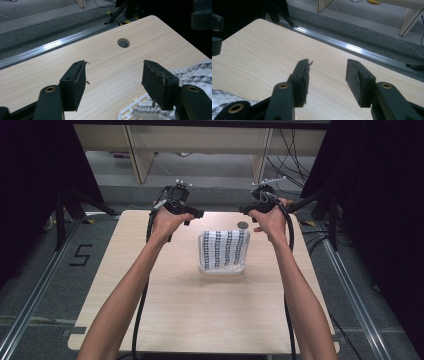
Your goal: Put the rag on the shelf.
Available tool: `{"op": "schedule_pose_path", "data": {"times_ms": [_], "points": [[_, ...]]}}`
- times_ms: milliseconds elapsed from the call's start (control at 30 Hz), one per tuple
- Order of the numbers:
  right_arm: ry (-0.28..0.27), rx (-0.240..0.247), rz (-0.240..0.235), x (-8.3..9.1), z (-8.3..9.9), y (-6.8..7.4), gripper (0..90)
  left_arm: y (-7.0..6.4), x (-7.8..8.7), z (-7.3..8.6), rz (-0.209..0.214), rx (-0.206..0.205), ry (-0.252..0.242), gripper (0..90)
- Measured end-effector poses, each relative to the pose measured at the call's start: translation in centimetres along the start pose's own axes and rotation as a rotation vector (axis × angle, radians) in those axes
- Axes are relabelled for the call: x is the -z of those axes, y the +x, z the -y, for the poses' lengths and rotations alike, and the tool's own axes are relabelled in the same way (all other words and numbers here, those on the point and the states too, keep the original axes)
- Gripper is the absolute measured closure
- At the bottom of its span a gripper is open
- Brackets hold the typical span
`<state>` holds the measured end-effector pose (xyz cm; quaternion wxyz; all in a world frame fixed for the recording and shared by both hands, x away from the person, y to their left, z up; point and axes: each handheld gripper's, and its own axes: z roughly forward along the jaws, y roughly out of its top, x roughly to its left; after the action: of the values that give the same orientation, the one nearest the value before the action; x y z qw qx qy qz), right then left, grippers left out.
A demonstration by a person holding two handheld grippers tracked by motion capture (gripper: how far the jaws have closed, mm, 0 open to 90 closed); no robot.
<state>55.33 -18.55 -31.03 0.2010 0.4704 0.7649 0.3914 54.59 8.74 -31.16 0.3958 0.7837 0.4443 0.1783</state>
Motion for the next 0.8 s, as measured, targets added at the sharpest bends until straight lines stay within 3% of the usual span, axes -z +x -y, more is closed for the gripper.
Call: {"op": "schedule_pose_path", "data": {"times_ms": [100,133,233,400,433,567,800], "points": [[-0.004,0.016,-0.01,0.2,0.0,0.0,50.9,-0.1,0.2,0.1,0.005,0.002,0.002,34.2],[-0.002,-0.004,-0.018,0.3,0.1,0.2,50.3,-0.1,0.4,0.1,0.006,0.003,0.001,33.8],[-0.001,0.012,-0.02,0.4,0.4,0.4,47.9,-0.1,0.6,0.2,0.007,0.008,0.002,33.1],[0.004,-0.001,-0.039,0.9,0.6,0.8,45.6,0.0,1.1,0.4,0.011,0.007,0.003,32.3],[-0.006,0.023,-0.036,1.0,0.6,0.8,45.0,-0.1,1.1,0.5,0.013,0.011,0.002,32.1],[-0.015,0.034,-0.052,1.5,0.7,1.0,43.4,-0.1,1.4,0.6,0.018,0.013,-0.002,31.2],[-0.03,0.048,-0.076,2.6,0.8,1.8,39.7,-1.1,2.2,0.9,0.043,-0.016,-0.009,29.9]]}}
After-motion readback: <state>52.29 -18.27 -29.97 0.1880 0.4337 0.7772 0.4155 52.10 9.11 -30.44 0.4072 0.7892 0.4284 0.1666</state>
